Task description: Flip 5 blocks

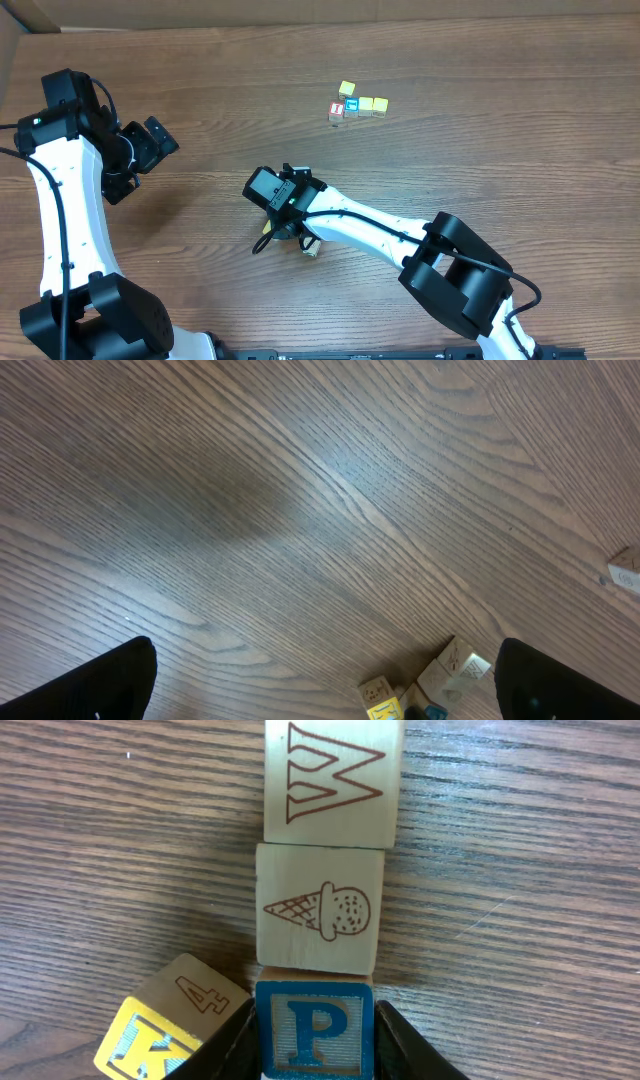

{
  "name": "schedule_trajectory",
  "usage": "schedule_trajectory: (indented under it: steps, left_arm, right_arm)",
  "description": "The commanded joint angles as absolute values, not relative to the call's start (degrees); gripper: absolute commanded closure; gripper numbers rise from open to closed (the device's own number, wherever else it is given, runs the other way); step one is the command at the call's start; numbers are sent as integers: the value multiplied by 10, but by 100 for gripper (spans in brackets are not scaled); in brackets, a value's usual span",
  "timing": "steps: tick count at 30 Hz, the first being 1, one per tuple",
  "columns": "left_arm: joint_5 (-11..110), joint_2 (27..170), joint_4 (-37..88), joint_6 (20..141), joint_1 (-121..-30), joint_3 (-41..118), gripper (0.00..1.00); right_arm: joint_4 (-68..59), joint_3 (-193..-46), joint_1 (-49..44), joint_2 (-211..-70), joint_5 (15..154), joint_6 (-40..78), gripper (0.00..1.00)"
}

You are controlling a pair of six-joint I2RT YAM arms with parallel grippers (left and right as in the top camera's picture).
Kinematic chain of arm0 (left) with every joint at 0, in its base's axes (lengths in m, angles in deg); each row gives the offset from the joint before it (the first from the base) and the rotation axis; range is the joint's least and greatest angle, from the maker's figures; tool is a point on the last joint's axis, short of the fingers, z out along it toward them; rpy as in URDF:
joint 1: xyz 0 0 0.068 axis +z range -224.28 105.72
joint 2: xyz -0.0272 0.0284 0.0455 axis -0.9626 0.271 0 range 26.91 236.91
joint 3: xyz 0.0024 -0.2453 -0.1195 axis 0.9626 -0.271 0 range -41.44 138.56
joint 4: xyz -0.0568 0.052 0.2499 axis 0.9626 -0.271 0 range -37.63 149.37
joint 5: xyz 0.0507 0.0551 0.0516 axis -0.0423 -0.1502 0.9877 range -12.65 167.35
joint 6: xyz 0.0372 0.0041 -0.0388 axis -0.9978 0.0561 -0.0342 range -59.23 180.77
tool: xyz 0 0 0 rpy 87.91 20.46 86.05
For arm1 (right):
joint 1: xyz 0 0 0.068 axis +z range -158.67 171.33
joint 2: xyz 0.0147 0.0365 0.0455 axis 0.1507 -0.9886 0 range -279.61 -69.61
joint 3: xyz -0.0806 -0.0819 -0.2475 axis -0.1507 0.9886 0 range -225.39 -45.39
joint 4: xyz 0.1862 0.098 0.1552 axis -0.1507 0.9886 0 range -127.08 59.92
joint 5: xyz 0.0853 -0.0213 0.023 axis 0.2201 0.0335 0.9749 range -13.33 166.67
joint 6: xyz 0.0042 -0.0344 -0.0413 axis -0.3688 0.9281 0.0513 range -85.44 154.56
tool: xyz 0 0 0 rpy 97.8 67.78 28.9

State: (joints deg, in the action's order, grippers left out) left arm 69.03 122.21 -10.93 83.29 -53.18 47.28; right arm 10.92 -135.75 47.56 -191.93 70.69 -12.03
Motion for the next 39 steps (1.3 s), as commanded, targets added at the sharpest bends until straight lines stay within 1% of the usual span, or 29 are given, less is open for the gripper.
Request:
schedule_trajectory:
  steps: [1, 11, 21, 23, 33, 39]
  left_arm:
    - [690, 1223, -109, 835, -535, 468, 0]
    - [690, 1223, -109, 835, -535, 468, 0]
    - [690, 1223, -108, 835, -535, 468, 0]
    - [690, 1223, -109, 835, -535, 468, 0]
    - [690, 1223, -109, 835, -535, 468, 0]
    - [690, 1223, -109, 835, -535, 468, 0]
  right_arm:
    - [107, -1355, 469, -1923, 699, -126, 65]
    - [103, -1360, 468, -1923, 699, -125, 51]
    - [171, -1451, 459, -1885, 704, -113, 50]
    - [188, -1462, 459, -1878, 723, -100, 49]
    - [272, -1457, 463, -1878, 740, -101, 48]
    - [317, -1426, 466, -1879, 745, -107, 47]
